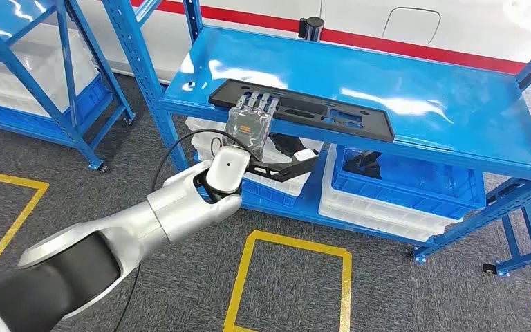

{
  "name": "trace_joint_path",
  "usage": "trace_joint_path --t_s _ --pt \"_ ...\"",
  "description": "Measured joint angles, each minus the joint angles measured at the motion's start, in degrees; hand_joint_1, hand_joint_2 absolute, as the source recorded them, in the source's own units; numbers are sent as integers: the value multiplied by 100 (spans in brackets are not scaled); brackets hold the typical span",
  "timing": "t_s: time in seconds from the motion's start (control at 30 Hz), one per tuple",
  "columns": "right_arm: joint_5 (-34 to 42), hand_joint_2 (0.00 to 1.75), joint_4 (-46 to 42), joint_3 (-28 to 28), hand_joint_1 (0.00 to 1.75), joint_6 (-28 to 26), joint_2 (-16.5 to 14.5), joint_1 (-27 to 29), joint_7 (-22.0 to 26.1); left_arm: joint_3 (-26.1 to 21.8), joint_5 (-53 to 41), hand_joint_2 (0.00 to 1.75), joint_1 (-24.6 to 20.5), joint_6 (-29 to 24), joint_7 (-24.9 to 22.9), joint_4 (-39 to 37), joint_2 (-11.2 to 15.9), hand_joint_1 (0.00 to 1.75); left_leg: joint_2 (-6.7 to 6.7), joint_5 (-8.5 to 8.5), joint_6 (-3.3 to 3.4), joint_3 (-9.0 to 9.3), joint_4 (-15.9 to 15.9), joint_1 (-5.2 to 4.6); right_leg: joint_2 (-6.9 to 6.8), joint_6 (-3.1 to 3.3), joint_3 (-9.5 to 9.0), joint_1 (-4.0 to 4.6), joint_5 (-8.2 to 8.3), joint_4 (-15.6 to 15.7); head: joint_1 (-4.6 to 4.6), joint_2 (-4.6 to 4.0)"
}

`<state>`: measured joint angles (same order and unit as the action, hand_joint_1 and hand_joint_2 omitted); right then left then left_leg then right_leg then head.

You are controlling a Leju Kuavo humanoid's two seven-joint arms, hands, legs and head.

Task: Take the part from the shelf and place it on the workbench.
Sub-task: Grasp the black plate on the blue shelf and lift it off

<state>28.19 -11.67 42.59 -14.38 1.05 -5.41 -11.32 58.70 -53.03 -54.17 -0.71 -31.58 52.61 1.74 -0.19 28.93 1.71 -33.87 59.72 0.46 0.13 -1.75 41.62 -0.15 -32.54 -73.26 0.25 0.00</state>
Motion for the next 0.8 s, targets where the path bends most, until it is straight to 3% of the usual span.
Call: trace_joint_path --t_s 0.07,0.13,0.23,0.3,0.37,0.43,0.47,0.5,0.53,0.6,0.63,0.7,0.8 --pt "1 175 0 1 0 0 1 5 0 -1 0 175 -5 -1 2 0 -22 0 -4 47 -6 71 -4 -10 2 56 -165 19 346 494 8 0" --pt "2 175 2 1 0 -2 10 7 0 3 -1 175 -17 -1 5 -2 -62 0 -13 121 -39 162 -18 -26 4 161 -429 64 704 1177 12 0" --pt "6 175 2 4 0 -2 14 0 -2 7 -1 175 -26 -1 10 -4 -99 0 -19 164 -117 186 -58 -17 11 229 -573 99 658 1480 33 0" --pt "8 175 1 14 0 1 6 8 -2 5 -4 175 -36 -1 13 -2 -111 0 -6 220 -177 187 -13 -14 9 245 -657 71 647 1586 22 0" --pt "10 175 0 27 0 4 -5 9 -2 7 -13 175 -49 -1 18 1 -118 0 4 407 -232 -15 394 -8 4 272 -760 35 640 1677 -29 0" --pt "11 175 0 35 0 9 -10 1 -2 18 -19 175 -45 3 22 2 -120 0 4 637 -278 -460 1099 6 6 293 -819 26 591 1685 -102 0" --pt "11 175 0 37 0 11 -12 1 -2 22 -20 175 -38 5 22 2 -120 0 6 656 -294 -653 1343 13 9 294 -849 23 557 1679 -133 0" --pt "11 175 0 38 0 13 -16 5 -2 25 -22 175 -32 6 22 4 -120 0 10 558 -304 -761 1403 16 12 288 -888 20 516 1670 -159 0" --pt "10 175 0 39 0 13 -20 10 -2 25 -24 175 -31 4 23 6 -120 0 14 351 -308 -754 1247 18 16 277 -937 18 471 1659 -182 0" --pt "7 175 1 42 0 14 -25 16 -1 25 -26 175 -34 -16 50 8 -122 0 31 -142 -296 -519 589 13 26 237 -1040 20 362 1631 -219 0" --pt "2 175 1 44 0 15 -25 10 0 25 -24 175 -39 -39 79 5 -126 0 39 -264 -273 -384 281 8 34 206 -1073 25 310 1608 -232 0" --pt "-5 175 2 54 0 16 -20 -6 0 26 -18 175 -40 -103 149 -15 -139 0 40 -251 -193 -256 28 -12 39 146 -1088 34 249 1590 -226 0" --pt "-3 175 2 76 0 16 -12 -20 -1 24 -8 175 -44 -187 237 -59 -168 0 15 -189 -83 -214 -17 1 18 70 -1091 27 169 1557 -187 0"
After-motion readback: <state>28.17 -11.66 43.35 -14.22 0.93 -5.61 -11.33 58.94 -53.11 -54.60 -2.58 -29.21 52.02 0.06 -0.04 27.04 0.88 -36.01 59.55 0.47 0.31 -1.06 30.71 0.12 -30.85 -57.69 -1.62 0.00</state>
